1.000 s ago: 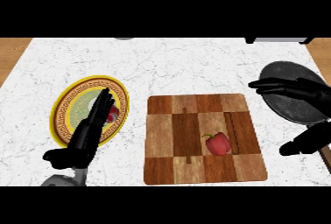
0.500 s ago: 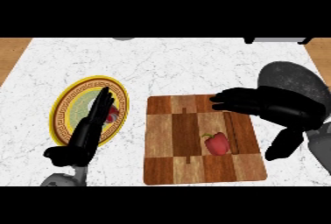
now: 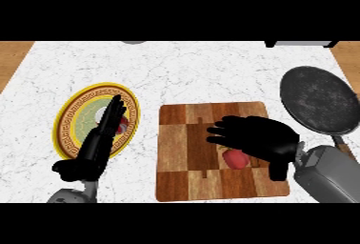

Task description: Pick the bell pepper from the cutting board and place it in the pan

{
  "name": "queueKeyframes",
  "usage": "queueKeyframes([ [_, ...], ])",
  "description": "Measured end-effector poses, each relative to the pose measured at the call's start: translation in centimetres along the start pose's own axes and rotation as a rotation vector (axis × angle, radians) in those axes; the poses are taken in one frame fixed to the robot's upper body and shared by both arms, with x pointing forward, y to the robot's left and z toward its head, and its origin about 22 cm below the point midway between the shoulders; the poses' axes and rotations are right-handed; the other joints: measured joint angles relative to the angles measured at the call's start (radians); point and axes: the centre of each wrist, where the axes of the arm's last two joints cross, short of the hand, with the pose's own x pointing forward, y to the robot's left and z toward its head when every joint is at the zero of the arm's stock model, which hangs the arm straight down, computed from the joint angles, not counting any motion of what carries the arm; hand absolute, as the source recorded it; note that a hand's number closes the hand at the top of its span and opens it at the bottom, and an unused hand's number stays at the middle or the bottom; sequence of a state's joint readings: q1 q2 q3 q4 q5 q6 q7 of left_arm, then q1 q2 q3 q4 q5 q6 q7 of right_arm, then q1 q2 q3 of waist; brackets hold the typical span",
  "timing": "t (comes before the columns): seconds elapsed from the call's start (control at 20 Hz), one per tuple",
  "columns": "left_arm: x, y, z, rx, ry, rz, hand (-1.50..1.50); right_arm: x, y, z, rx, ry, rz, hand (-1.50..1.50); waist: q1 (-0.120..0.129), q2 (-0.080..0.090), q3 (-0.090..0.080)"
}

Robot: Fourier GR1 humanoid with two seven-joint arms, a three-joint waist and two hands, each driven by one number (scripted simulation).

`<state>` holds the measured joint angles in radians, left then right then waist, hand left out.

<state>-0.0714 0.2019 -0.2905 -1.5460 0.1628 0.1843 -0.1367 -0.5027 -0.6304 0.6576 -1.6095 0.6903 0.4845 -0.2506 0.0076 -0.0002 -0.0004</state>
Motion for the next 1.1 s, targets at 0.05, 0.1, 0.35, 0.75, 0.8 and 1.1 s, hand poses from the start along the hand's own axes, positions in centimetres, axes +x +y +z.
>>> queueKeyframes([
  [0.05, 0.1, 0.2, 0.1, 0.001, 0.000, 0.002, 0.00, -0.2, 0.6, 0.0, 0.011, 0.012, 0.010, -1.50, -0.001, 0.000, 0.000],
  [0.1, 0.0, 0.1, 0.1, 0.003, 0.002, 0.007, 0.00, -0.1, 1.1, -0.3, 0.021, 0.020, 0.018, -1.50, -0.002, 0.000, 0.000],
  [0.35, 0.0, 0.5, 0.6, 0.008, 0.001, 0.000, 0.00, -0.1, 2.1, -1.3, 0.036, 0.046, 0.021, -1.50, -0.003, 0.000, 0.000],
  [0.75, 0.3, 0.3, 0.8, 0.008, 0.004, 0.006, 0.00, -1.7, 2.9, -1.6, 0.026, 0.069, 0.001, -1.50, -0.003, 0.000, 0.000],
  [0.8, 0.4, 0.4, 0.7, 0.005, 0.006, 0.005, 0.00, -1.8, 3.2, -2.2, 0.025, 0.071, -0.006, -1.50, -0.003, 0.000, 0.000],
  [1.1, 0.2, 0.3, 0.3, 0.013, 0.004, -0.002, 0.00, -1.3, 4.1, -3.5, 0.013, 0.069, -0.018, -1.50, -0.005, 0.000, 0.000],
])
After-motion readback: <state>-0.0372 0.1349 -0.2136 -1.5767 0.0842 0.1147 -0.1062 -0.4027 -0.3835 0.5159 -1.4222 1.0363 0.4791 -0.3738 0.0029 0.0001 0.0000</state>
